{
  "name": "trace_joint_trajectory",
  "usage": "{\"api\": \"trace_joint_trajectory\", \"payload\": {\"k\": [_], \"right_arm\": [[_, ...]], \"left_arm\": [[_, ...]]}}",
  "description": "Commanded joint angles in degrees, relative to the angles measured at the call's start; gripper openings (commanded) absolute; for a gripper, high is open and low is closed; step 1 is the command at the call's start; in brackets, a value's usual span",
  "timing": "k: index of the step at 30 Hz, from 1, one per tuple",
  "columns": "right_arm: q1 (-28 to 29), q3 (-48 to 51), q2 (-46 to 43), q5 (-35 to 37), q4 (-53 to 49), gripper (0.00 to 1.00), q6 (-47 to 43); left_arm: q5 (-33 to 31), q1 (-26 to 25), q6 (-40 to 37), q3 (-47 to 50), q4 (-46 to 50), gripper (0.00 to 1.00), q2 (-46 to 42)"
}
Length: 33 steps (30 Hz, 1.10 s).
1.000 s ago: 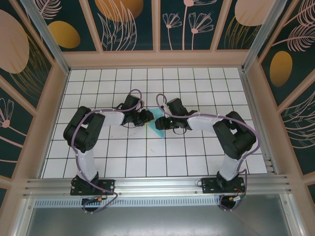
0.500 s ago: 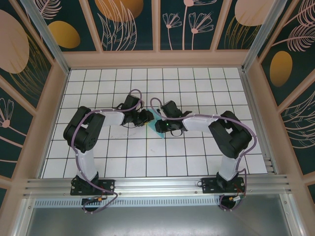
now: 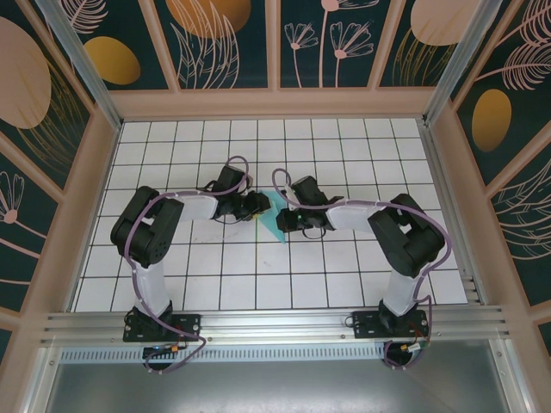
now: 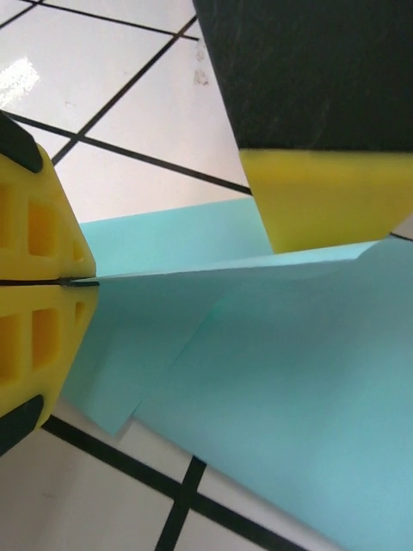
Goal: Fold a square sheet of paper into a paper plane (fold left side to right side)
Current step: Fourth fold the wing at the center of the table.
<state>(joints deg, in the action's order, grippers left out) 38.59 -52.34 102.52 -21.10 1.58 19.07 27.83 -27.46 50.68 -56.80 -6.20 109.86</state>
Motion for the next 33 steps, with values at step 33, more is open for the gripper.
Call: {"api": "trace_joint_trajectory", "payload": {"k": [33], "right_arm": [[-1.9,0.9,2.9,-6.6,3.8,0.11,1.5]], "left_arm": [[-3.3,-0.9,-3.3,-1.2,5.0,0.45,3.1]]}}
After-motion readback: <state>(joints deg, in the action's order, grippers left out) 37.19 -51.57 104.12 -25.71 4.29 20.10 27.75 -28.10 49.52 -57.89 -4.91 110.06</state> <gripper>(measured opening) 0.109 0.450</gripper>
